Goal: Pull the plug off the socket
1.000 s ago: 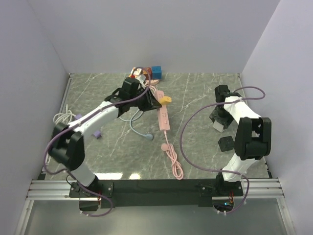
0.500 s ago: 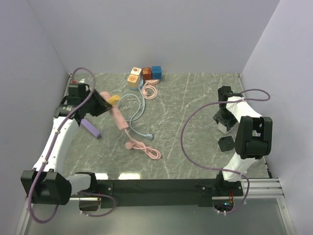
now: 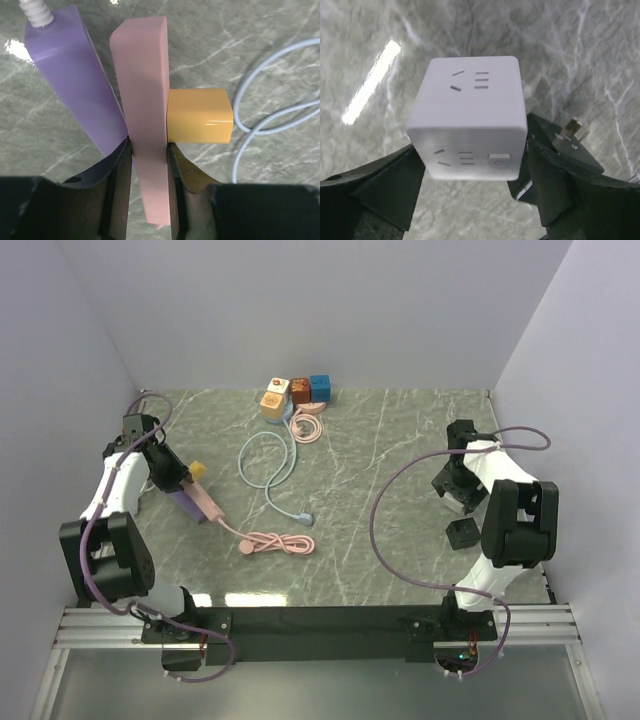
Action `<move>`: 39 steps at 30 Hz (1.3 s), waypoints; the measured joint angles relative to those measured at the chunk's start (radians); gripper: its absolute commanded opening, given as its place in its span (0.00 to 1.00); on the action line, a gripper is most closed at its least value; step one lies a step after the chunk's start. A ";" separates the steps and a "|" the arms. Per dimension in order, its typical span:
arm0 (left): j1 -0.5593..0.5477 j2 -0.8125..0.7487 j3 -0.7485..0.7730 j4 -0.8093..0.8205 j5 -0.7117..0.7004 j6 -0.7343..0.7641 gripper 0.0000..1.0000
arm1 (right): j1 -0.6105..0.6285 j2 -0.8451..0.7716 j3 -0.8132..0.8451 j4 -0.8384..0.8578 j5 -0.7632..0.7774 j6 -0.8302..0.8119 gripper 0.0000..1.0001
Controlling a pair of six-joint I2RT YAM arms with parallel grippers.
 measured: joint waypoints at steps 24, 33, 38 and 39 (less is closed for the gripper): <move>-0.219 -0.124 -0.114 0.167 0.173 0.078 0.01 | 0.386 -0.266 0.063 0.279 -0.725 -0.202 0.92; -0.537 -0.140 -0.123 0.263 0.298 0.030 0.01 | 0.545 -0.120 0.106 0.444 -0.895 -0.190 0.90; -0.579 -0.108 -0.127 0.283 0.301 -0.005 0.01 | 0.612 -0.082 0.149 0.452 -0.869 -0.206 0.91; -0.584 -0.102 -0.127 0.286 0.300 -0.011 0.00 | 0.624 -0.082 0.149 0.454 -0.866 -0.206 0.91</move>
